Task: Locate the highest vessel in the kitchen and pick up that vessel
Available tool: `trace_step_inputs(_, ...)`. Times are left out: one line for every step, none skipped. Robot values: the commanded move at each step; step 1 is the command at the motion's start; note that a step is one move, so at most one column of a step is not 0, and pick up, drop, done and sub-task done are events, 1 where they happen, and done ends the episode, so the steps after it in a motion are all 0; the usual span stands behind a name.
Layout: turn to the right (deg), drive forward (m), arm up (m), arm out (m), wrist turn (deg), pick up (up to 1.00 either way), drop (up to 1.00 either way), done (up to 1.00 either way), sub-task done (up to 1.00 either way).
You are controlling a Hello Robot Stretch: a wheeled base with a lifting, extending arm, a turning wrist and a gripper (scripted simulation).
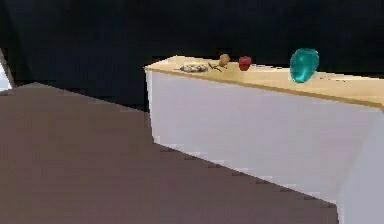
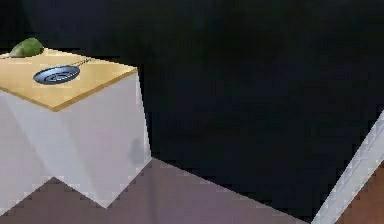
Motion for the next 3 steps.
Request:
trace_step_inputs(0.0,0.45,0.0,0.0,0.0,0.0,0.0,0.0,0.0)
trace_step_inputs(-45.0,0.0,0.0,0.0,0.0,0.0,0.0,0.0,0.0)
trace_step_inputs(0.0,1.0,0.0,0.0,0.0,0.0,0.0,0.0,0.0)
